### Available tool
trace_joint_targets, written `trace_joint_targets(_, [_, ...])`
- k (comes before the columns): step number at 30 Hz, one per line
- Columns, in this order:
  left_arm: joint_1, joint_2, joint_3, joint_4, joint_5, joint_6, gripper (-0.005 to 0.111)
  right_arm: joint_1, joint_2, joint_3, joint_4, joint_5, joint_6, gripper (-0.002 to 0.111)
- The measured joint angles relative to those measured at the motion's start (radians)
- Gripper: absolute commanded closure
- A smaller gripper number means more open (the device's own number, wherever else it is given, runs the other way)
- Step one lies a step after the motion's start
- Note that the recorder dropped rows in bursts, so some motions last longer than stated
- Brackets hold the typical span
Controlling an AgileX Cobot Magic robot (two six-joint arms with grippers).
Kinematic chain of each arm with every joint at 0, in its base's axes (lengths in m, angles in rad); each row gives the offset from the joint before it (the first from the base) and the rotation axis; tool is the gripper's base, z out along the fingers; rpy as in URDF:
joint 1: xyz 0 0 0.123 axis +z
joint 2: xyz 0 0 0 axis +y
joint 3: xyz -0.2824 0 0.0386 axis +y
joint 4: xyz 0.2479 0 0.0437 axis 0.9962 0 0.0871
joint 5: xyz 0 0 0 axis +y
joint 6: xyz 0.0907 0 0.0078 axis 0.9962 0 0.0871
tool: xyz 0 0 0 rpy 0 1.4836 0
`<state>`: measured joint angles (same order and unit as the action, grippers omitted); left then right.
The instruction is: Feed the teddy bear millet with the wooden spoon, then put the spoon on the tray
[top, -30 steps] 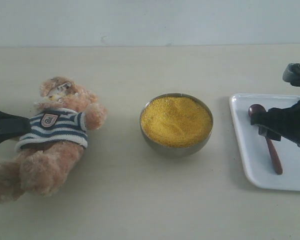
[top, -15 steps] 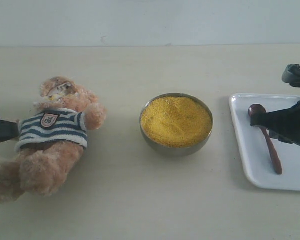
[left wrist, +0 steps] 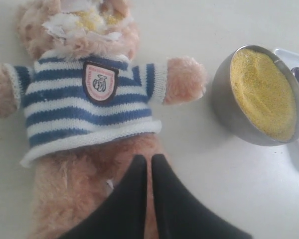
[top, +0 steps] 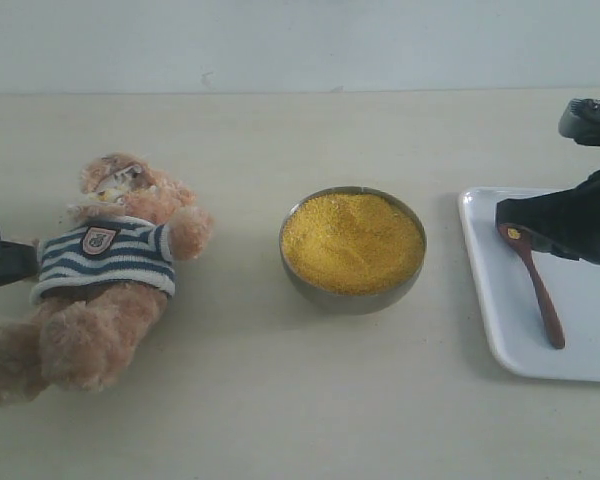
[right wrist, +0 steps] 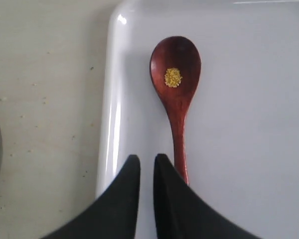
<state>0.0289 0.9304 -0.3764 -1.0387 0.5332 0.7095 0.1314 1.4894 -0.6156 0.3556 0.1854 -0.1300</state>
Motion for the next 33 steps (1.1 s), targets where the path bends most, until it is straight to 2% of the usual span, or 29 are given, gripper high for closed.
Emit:
trace_joint_targets(8, [0.000, -0.070, 0.000, 0.004, 0.004, 0.009, 0.103, 0.000, -0.009, 0.000, 0.000, 0.025, 0.000, 0.099])
trace_joint_targets(18, [0.000, -0.192, 0.000, 0.013, 0.006, 0.011, 0.103, 0.000, -0.147, 0.000, 0.000, 0.029, 0.000, 0.099])
trace_joint_targets(33, [0.000, -0.202, 0.000, 0.015, 0.008, 0.016, 0.103, 0.000, -0.226, 0.000, 0.000, 0.039, 0.000, 0.099])
